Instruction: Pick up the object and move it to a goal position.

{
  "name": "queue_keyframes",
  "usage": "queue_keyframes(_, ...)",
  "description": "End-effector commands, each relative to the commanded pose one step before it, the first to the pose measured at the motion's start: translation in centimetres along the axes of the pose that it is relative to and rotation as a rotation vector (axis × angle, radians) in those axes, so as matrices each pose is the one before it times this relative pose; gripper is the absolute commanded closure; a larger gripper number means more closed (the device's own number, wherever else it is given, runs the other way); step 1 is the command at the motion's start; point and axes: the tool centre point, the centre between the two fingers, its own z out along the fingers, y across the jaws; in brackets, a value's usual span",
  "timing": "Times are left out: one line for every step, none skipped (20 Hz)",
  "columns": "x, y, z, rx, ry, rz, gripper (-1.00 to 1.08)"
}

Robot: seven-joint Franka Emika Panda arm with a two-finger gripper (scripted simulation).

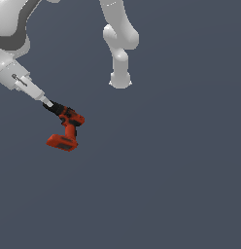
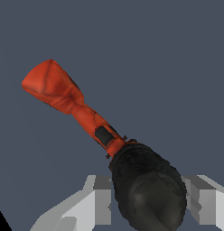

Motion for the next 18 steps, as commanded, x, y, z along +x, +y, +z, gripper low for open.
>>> queue_keyframes(0.156,-0.208,-1.449,0.00195,0.00307,-0.00557,1.08)
queue_keyframes(0.067,0.02,-0.332,0.0,0.0,0.0,1.08)
queue_keyframes(0.046,0.01,-0.292,0.00076,-0.00021,-0.00057,1.08)
queue_keyframes(0.05,0.01,-0.225,0.0,0.0,0.0,1.08)
queue_keyframes(0.043,0.005,-0.173,0.0,0.0,0.0,1.08)
queue_keyframes(0.024,0.001,-0.14,0.00081,-0.00017,-0.00051,1.08)
queue_keyframes(0.029,-0.005,-0.07,0.0,0.0,0.0,1.08)
queue_keyframes(0.022,-0.01,-0.02,0.0,0.0,0.0,1.08)
queue_keyframes(0.006,-0.002,0.003,0.00092,-0.00007,-0.00033,1.08)
queue_keyframes(0.007,-0.02,0.079,0.0,0.0,0.0,1.08)
queue_keyframes(0.0,-0.016,0.084,0.0,0.0,0.0,1.08)
queue_keyframes(-0.001,-0.005,0.029,0.0,0.0,0.0,1.08)
queue_keyframes(0.012,0.301,0.222,-0.00111,-0.00494,0.00465,1.08)
queue_keyframes(-0.022,-0.003,-0.011,0.0,0.0,0.0,1.08)
queue_keyframes(-0.066,-0.008,-0.032,0.0,0.0,0.0,1.08)
queue_keyframes(-0.109,-0.013,-0.052,0.0,0.0,0.0,1.08)
queue_keyframes(-0.153,-0.018,-0.073,0.0,0.0,0.0,1.08)
queue_keyframes(-0.198,-0.024,-0.094,0.0,0.0,0.0,1.08)
